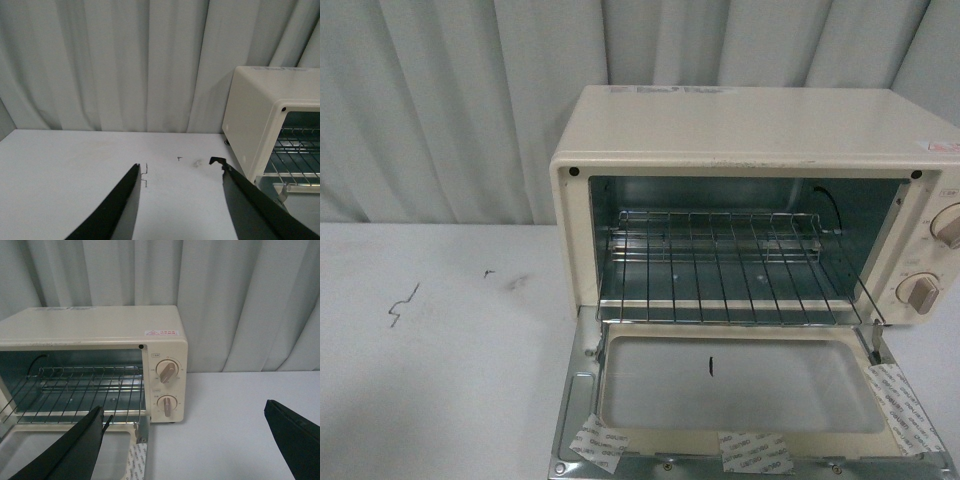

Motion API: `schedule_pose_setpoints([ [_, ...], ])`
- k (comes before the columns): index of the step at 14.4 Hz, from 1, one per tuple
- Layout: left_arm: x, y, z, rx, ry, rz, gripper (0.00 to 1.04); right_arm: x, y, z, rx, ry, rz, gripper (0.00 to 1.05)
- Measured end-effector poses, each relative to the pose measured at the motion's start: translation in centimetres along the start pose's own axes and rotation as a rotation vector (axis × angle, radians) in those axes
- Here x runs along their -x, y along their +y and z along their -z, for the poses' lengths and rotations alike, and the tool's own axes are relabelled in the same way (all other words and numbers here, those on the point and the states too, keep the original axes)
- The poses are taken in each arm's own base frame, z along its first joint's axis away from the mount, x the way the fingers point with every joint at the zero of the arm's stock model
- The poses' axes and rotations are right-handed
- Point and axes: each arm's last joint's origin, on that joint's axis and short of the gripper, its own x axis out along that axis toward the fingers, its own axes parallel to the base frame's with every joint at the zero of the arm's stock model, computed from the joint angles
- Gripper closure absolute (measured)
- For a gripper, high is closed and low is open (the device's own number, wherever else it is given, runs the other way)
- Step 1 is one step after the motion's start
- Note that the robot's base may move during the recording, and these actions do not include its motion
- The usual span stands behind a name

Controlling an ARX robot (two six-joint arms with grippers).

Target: Open oven

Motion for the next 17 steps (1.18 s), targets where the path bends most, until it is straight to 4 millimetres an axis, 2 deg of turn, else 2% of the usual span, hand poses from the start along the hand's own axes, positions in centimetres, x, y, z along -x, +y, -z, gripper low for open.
schedule_pose_setpoints([
  [3, 0.00, 0.00, 0.00, 0.000, 0.000, 0.000, 0.14, 0.00, 0.00, 0.00, 0.000, 0.000, 0.000, 0.06],
  [4, 0.00, 0.00, 0.00, 0.000, 0.000, 0.000, 0.05, 0.00, 0.00, 0.00, 0.000, 0.000, 0.000, 0.06],
  [5, 0.00, 0.00, 0.00, 0.000, 0.000, 0.000, 0.08, 0.00, 0.00, 0.00, 0.000, 0.000, 0.000, 0.06],
  [17, 0.00, 0.00, 0.01, 0.000, 0.001, 0.000, 0.07, 0.00, 0.00, 0.02, 0.000, 0.003, 0.000, 0.06],
])
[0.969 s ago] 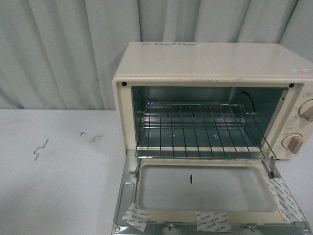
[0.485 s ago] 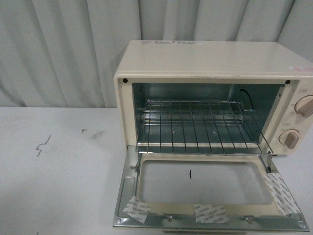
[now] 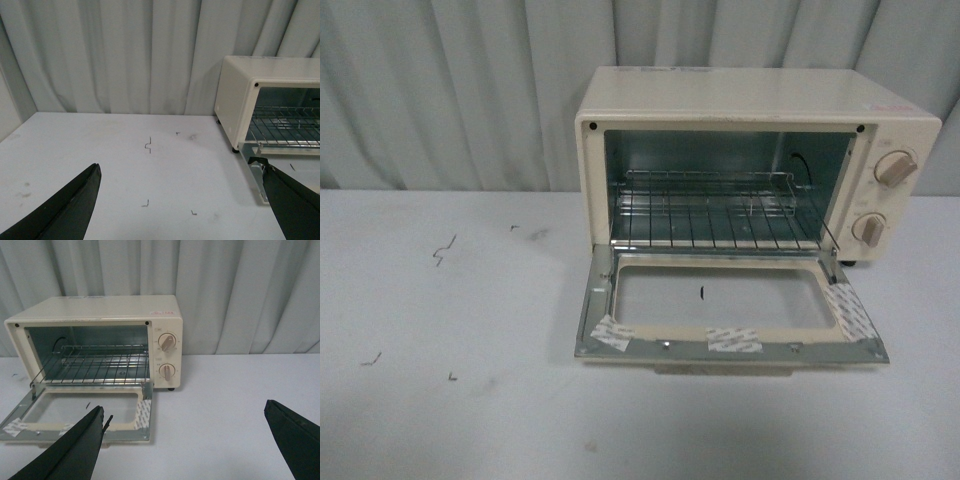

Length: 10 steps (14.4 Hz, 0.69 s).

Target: Open oven

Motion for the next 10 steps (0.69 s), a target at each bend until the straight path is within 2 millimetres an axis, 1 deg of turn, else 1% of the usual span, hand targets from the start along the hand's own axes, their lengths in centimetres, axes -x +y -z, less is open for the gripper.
schedule_pose_setpoints([
  [10, 0.00, 0.00, -0.02, 0.000, -0.002, 0.000, 0.07, 0.01, 0.00, -0.03, 0.000, -0.004, 0.000, 0.06],
])
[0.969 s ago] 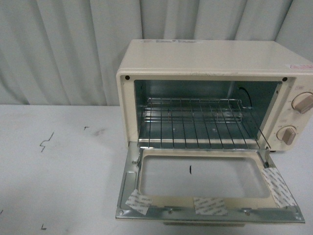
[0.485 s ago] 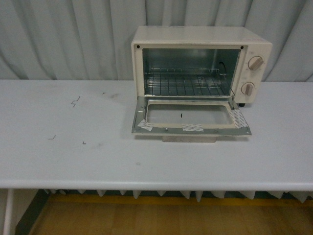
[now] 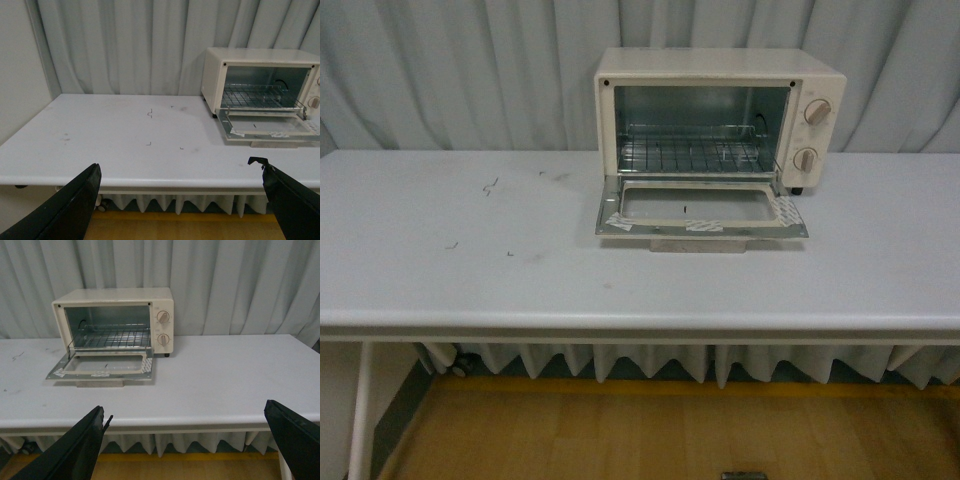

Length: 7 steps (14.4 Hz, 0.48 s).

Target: Open oven

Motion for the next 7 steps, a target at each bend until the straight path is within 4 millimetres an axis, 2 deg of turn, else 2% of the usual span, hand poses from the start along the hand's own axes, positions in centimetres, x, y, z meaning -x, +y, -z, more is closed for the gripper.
schedule_pose_setpoints([
  [7, 0.00, 0.00, 0.00, 0.000, 0.000, 0.000, 0.07, 0.00, 0.00, 0.01, 0.000, 0.001, 0.000, 0.06],
])
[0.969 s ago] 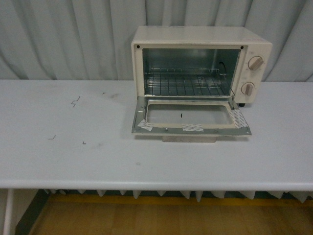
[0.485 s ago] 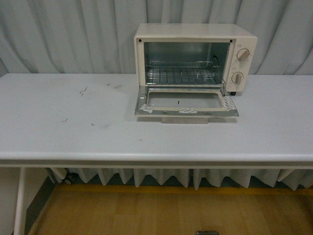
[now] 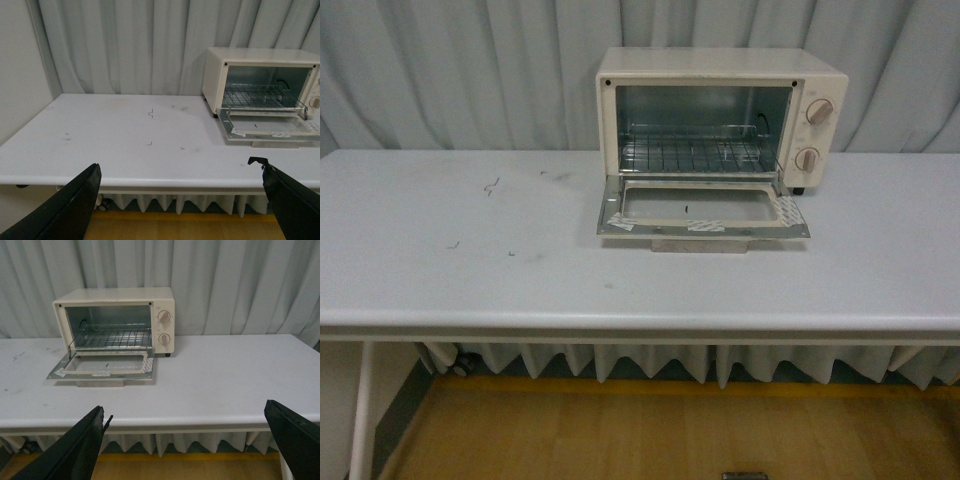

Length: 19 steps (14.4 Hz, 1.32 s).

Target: Open oven

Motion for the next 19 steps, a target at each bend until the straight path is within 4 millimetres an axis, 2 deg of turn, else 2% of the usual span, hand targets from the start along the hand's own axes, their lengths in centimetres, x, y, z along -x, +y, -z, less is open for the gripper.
schedule_pose_setpoints([
  [19, 0.00, 0.00, 0.01, -0.002, 0.002, 0.000, 0.07, 0.00, 0.00, 0.00, 0.000, 0.000, -0.001, 0.06],
])
